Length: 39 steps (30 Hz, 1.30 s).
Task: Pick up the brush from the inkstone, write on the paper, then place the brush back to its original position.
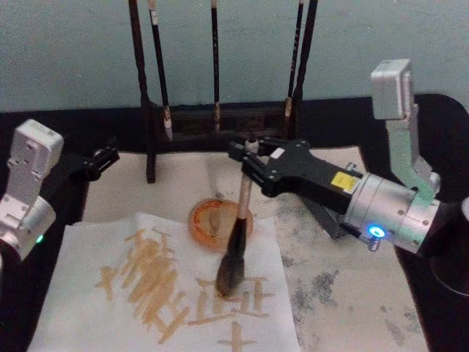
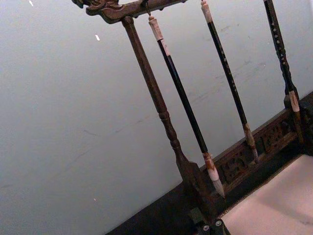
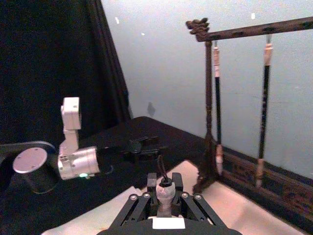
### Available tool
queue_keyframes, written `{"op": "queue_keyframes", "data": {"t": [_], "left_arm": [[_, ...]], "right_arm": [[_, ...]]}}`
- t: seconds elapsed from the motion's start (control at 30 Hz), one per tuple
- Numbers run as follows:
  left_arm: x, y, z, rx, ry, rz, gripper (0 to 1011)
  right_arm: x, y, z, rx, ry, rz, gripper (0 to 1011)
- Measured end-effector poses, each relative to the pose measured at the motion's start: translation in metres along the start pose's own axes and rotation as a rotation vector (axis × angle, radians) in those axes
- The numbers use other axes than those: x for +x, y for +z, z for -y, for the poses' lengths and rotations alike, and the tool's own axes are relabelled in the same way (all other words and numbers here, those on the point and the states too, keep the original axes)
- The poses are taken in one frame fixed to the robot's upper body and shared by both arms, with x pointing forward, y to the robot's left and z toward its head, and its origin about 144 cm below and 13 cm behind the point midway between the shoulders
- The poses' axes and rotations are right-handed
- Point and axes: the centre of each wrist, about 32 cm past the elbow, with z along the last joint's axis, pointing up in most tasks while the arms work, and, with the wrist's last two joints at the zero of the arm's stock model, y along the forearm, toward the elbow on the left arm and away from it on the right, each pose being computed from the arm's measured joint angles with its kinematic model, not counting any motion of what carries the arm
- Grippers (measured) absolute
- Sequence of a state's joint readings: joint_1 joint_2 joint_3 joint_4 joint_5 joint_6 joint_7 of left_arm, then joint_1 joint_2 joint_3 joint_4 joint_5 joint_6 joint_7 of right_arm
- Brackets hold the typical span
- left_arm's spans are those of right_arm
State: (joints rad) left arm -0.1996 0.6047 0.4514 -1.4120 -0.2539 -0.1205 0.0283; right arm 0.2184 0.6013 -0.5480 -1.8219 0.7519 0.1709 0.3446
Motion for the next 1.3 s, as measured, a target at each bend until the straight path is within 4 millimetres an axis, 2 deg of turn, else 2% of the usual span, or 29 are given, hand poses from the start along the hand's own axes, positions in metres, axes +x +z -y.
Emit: {"op": "queue_keyframes", "data": {"t": [0.4,0.77,1.0,1.3], "left_arm": [[0.0,0.0,0.0,0.0,0.0,0.0,1002],[0.0,0.0,0.0,0.0,0.0,0.0,1002],[0.0,0.0,0.0,0.0,0.0,0.0,1002],[0.0,0.0,0.0,0.0,0.0,0.0,1002]], "right_arm": [[0.007,0.008,0.01,0.004,-0.041,0.042,180],[-0.002,0.022,-0.004,0.1,0.0,0.023,180],[-0.011,0.016,-0.019,0.114,0.037,-0.031,180],[-0.01,0.001,-0.029,0.08,0.047,-0.091,180]]}}
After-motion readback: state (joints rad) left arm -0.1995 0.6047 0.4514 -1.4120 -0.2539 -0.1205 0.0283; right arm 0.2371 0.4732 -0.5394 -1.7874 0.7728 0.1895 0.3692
